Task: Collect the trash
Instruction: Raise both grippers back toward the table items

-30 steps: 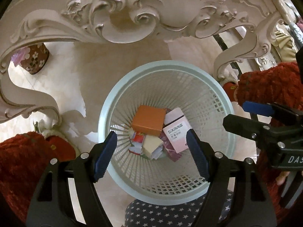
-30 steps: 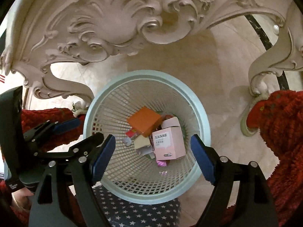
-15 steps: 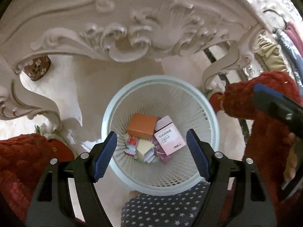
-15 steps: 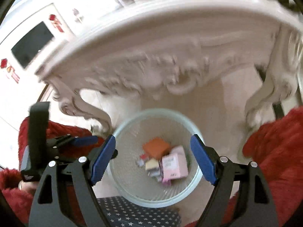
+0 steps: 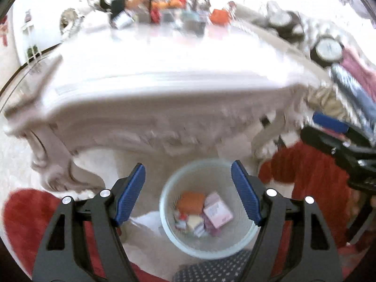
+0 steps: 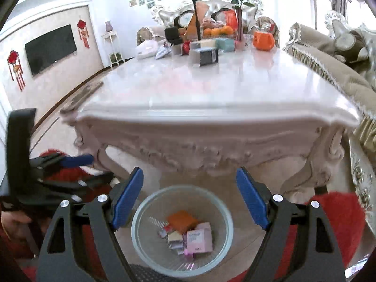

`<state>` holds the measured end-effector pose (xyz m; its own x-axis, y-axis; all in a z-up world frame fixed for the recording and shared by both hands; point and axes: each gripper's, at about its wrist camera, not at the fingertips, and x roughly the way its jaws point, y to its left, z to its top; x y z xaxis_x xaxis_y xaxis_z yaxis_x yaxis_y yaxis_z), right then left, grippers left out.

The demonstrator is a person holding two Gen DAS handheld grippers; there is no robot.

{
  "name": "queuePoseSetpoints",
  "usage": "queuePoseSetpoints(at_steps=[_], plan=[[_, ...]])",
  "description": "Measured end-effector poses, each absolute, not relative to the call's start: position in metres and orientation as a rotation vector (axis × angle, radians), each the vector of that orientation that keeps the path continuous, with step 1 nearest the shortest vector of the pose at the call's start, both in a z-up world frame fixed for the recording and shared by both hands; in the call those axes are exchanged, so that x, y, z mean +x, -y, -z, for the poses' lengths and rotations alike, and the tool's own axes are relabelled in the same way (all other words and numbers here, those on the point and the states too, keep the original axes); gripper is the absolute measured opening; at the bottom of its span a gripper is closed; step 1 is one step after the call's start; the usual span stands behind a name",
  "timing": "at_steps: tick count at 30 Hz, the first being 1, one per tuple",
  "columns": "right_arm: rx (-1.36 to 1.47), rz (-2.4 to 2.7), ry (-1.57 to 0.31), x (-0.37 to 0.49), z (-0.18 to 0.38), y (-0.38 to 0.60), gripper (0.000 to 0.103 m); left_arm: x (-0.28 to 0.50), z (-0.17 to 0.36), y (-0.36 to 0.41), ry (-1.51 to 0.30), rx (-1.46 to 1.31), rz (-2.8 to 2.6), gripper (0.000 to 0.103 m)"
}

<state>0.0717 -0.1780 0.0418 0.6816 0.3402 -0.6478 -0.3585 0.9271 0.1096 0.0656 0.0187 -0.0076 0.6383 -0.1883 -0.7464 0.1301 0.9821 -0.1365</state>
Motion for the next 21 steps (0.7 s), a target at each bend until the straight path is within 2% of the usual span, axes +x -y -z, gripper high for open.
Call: queuePoseSetpoints(at_steps=[7, 9, 10, 21], plan=[[-0.087, -0.410, -0.607, 0.138, -0.096, 0.171, 0.077, 0.135, -0.053, -0.069, -0.768, -0.097, 0.119, 0.074], [-0.133, -0.406, -0.577, 0.164, -0.102, 0.163, 0.089, 0.164, -0.064, -0.078, -0.749, -0.101, 0.107, 0.079], [-0.153, -0.408, -0.576, 0.178, -0.103, 0.159, 0.089, 0.184, -0.068, -0.084, -0.744, -0.116, 0.087, 0.079], [-0.226, -0.480, -0.711, 0.326, -0.087, 0.120, 0.089, 0.393, -0.066, -0.128, -0.844, -0.211, -0.019, 0.079]])
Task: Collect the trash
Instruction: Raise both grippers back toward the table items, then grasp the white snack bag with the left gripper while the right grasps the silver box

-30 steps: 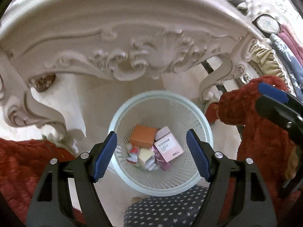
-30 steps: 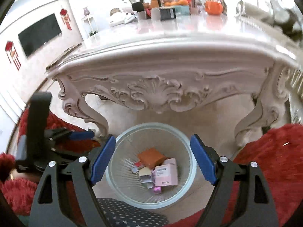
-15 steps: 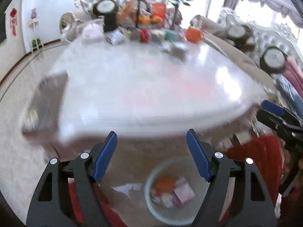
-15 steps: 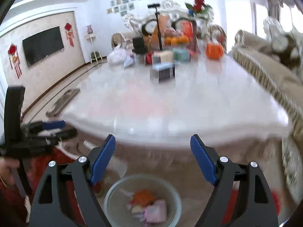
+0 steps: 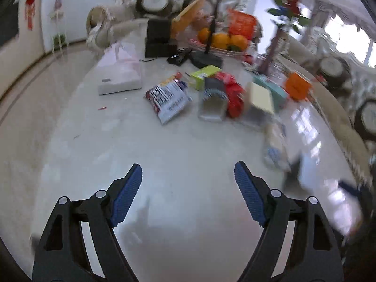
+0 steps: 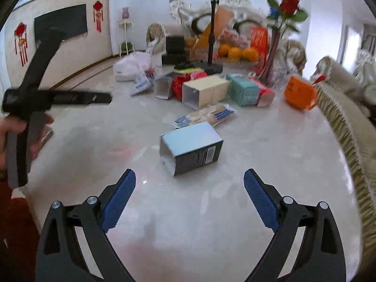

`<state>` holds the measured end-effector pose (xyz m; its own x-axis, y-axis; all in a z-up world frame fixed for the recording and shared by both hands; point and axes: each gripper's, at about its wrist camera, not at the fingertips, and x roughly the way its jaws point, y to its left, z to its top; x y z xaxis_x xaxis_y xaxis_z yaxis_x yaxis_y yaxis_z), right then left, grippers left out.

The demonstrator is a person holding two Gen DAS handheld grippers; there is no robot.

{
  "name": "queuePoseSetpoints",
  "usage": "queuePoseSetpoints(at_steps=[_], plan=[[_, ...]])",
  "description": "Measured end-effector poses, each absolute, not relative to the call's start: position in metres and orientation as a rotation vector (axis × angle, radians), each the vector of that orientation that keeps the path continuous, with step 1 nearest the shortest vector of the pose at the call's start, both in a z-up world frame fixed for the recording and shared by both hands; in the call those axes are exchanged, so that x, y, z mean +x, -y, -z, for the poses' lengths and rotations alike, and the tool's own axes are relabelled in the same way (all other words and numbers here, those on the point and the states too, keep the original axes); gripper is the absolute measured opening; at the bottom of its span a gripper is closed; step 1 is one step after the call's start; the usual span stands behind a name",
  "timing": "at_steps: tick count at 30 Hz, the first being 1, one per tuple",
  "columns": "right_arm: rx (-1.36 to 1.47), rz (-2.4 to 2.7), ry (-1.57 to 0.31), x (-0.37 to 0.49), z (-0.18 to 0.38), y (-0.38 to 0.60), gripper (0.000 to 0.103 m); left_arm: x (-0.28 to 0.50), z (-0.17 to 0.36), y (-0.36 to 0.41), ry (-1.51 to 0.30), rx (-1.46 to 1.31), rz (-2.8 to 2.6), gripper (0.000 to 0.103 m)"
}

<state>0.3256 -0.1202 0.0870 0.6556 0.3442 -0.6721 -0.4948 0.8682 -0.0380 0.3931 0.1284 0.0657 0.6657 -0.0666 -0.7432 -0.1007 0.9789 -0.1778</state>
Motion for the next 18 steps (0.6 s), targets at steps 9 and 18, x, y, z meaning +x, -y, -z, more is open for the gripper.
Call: queuePoseSetpoints(at_steps=[9, 18], plan=[[-0.239, -0.527, -0.776, 0.370, -0.080, 0.108, 0.089, 0.498, -0.057, -0.144, -0.896, -0.144, -0.117, 0.079], [-0.238, -0.537, -0.841, 0.390, -0.067, 0.102, 0.089, 0.531, -0.040, -0.151, -0.924, -0.271, -0.178, 0.079]])
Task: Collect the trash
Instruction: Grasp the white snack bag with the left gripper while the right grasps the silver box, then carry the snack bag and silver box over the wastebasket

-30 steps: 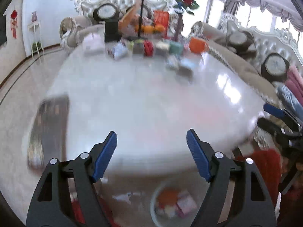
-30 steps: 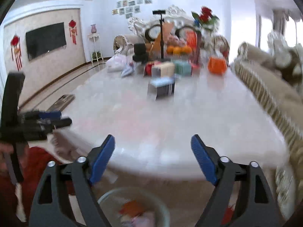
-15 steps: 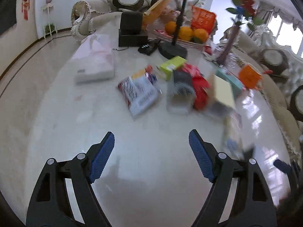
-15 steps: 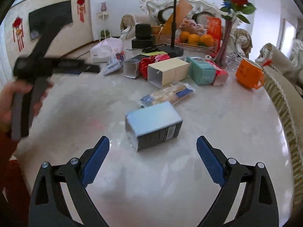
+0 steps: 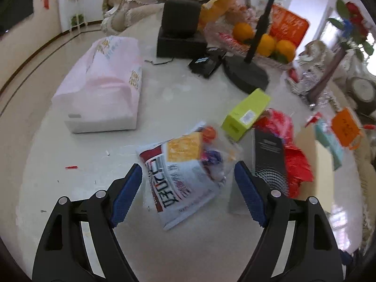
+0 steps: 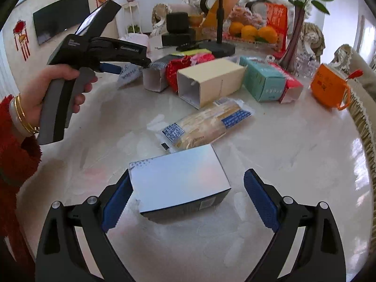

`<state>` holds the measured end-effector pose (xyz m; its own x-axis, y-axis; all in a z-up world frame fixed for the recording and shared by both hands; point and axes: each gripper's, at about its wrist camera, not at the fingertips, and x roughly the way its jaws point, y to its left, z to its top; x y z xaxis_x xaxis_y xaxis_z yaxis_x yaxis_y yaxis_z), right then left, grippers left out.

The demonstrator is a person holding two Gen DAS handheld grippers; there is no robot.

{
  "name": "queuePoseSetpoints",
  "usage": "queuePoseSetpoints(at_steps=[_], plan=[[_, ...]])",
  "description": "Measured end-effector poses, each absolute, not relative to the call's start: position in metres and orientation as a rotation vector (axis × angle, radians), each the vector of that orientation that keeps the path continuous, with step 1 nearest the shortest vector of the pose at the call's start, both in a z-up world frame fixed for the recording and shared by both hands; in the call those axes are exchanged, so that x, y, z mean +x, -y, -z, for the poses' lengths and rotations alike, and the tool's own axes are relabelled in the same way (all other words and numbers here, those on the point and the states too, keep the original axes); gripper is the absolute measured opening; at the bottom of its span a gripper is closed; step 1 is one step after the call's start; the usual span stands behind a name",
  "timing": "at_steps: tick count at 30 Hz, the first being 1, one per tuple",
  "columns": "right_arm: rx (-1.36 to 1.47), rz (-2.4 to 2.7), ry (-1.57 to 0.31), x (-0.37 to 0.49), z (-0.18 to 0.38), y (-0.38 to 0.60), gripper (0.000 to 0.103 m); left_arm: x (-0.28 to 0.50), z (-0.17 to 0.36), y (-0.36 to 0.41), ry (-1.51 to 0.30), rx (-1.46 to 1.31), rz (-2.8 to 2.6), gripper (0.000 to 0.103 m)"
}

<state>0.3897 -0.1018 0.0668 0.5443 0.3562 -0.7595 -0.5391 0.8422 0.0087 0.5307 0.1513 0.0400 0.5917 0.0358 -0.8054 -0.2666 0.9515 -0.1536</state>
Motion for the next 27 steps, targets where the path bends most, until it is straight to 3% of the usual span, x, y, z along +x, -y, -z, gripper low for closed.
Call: queuePoseSetpoints(at_steps=[12, 14, 16, 18, 27], plan=[[-0.248, -0.533, -0.913, 0.399, -0.057, 0.101, 0.085, 0.535, -0.031, -0.156, -0.932, -0.302, -0.227, 0.078], [-0.263, -0.525, -0.910, 0.397, -0.057, 0.101, 0.080, 0.534, -0.030, -0.154, -0.929, -0.274, -0.241, 0.072], [-0.269, -0.515, -0.898, 0.395, -0.058, 0.102, 0.069, 0.531, -0.030, -0.152, -0.923, -0.226, -0.277, 0.055], [-0.255, -0.503, -0.894, 0.395, -0.058, 0.105, 0.058, 0.531, -0.031, -0.151, -0.923, -0.205, -0.279, 0.048], [-0.157, -0.484, -0.868, 0.380, -0.068, 0.128, 0.058, 0.502, -0.041, -0.159, -0.892, -0.261, -0.254, 0.044]])
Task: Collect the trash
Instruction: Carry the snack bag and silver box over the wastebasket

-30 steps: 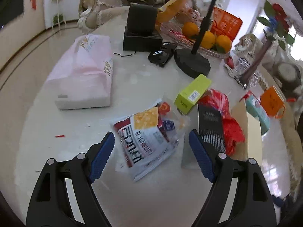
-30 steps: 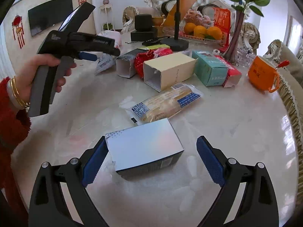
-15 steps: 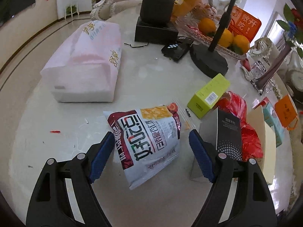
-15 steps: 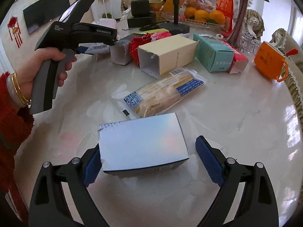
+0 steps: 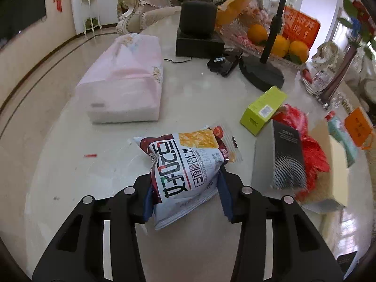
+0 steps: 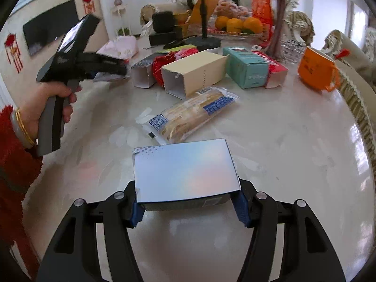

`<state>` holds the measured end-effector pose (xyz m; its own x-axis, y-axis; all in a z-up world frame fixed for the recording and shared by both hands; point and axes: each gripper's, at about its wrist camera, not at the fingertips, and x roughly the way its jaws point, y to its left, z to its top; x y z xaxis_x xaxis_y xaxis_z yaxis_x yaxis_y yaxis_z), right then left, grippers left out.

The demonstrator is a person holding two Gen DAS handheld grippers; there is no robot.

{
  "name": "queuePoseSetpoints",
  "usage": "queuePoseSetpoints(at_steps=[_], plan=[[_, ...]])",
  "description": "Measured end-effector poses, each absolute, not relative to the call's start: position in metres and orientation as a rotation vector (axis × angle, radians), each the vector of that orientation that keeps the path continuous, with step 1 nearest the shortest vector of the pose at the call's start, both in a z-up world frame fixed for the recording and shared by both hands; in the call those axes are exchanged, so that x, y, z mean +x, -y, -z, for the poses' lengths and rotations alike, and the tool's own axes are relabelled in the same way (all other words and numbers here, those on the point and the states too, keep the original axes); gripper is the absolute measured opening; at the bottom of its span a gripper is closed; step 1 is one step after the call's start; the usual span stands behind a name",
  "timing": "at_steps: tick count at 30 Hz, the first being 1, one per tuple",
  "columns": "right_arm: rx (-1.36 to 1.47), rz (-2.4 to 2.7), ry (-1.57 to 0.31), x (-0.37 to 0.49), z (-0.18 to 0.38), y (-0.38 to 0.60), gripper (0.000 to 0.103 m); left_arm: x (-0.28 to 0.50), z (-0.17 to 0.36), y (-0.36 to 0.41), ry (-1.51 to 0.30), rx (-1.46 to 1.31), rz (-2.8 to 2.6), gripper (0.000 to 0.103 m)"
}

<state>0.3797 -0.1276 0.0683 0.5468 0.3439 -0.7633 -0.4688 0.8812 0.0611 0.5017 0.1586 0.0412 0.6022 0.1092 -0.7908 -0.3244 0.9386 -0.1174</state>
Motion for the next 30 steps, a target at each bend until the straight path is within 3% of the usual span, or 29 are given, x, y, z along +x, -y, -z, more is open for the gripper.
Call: queuePoseSetpoints(at_steps=[9, 20, 30], plan=[[-0.018, -0.497, -0.876, 0.355, -0.075, 0.151, 0.058, 0.427, -0.066, -0.145, -0.815, -0.270, -0.171, 0.044], [0.093, -0.608, -0.805, 0.254, -0.101, 0.177, 0.058, 0.260, -0.103, -0.085, -0.680, -0.238, 0.065, 0.044], [0.091, -0.674, -0.841, 0.197, -0.094, 0.175, 0.058, 0.152, -0.066, -0.028, -0.787, -0.222, 0.269, 0.044]])
